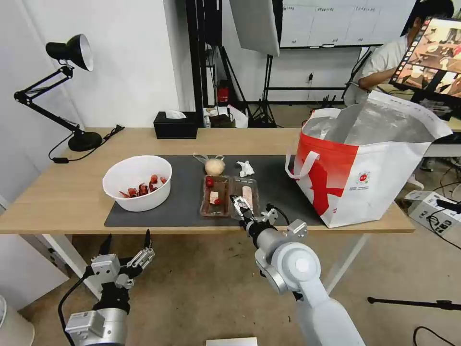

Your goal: Pick up the trash from the table and place it into the takeout bag.

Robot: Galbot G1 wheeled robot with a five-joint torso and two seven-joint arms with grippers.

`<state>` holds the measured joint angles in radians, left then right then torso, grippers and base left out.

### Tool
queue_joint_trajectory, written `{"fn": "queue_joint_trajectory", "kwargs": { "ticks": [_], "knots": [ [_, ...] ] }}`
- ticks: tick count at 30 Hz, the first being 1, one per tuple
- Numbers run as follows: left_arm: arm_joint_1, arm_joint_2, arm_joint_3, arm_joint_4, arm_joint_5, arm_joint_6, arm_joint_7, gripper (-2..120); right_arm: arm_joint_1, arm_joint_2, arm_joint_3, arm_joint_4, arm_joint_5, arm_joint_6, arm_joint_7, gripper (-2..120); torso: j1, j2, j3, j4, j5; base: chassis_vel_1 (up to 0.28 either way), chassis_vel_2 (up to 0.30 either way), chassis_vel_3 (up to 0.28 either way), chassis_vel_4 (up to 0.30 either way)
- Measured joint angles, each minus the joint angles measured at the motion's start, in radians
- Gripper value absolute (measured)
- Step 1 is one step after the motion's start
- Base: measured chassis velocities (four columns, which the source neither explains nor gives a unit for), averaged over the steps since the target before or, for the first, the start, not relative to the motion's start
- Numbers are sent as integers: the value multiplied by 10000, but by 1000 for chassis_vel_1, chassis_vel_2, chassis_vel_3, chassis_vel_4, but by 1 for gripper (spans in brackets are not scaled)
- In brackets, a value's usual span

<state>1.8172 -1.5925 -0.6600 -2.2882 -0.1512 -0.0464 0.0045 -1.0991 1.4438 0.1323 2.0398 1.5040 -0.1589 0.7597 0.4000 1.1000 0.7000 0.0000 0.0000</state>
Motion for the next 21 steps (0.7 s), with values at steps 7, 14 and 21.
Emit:
{"fn": "queue_joint_trajectory", "kwargs": {
  "ticks": [7,14,21],
  "knots": [
    [29,-1,3,0,2,-17,-1,100,45,56,-7,-26,-77,62,-23,100,0,0,0,0,0,0,0,0,0],
    [31,0,-1,15,9,-52,-3,100,201,41,-119,-288,-463,14,-186,100,0,0,0,0,1,0,0,0,0],
    [-21,0,31,108,23,-80,-6,100,399,42,-253,-577,-989,-32,-379,100,0,0,0,0,0,0,0,0,0]
  ]
}}
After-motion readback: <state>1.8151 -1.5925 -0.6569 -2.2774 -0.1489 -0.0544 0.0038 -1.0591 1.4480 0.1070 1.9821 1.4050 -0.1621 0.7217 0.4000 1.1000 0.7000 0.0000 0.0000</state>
